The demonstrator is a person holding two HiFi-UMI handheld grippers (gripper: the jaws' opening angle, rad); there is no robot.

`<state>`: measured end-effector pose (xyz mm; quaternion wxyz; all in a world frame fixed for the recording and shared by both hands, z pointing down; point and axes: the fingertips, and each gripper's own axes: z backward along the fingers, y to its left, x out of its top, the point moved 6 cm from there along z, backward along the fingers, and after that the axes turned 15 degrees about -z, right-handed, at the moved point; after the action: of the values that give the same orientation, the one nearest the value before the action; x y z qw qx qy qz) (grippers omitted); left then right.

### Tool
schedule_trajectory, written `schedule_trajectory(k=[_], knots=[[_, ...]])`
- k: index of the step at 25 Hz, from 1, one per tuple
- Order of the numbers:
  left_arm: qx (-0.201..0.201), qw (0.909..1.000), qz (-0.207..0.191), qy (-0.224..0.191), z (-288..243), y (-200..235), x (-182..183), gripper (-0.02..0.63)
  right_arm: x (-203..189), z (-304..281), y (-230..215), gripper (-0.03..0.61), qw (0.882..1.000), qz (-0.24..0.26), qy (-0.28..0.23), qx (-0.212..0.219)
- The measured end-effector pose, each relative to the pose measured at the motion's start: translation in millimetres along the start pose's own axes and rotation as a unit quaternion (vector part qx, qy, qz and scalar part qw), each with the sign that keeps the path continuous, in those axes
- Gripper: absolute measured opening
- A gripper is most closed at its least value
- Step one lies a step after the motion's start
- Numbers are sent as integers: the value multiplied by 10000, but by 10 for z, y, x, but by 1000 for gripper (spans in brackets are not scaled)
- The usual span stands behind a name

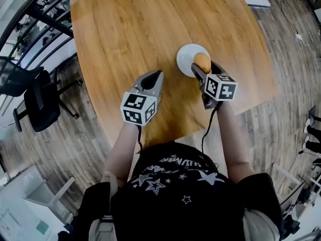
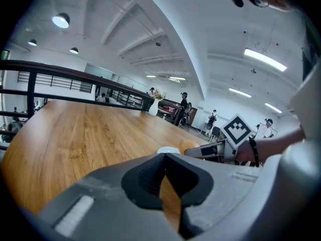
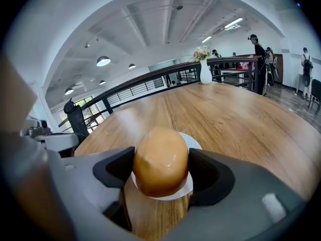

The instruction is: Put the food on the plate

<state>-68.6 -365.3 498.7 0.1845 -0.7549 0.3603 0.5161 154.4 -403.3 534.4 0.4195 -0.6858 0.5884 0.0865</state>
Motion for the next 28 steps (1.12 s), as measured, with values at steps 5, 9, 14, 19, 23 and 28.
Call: schedule_trajectory(k=[5, 9, 14, 19, 23, 28], knots=[[34, 10000, 55, 52, -13, 39, -37, 2, 17, -174, 41, 344, 9998, 190, 70, -39], [49, 9999, 102, 80, -16, 59, -56, 2, 17, -270, 54, 344, 9995, 296, 124, -78], [69, 9997, 177, 118, -17, 88, -76, 2, -10, -361, 43, 344, 9989, 366, 269, -136], [83, 9996, 225, 130, -13, 93, -105, 2, -27, -396, 34, 344, 9985, 422, 274, -191], [59, 9996, 242, 146, -8, 76, -120, 2, -23, -410, 48, 344, 9982, 493, 256, -221], [35, 9996, 256, 143, 10, 36, -134, 2, -16, -403, 75, 344, 9974, 608, 234, -311]])
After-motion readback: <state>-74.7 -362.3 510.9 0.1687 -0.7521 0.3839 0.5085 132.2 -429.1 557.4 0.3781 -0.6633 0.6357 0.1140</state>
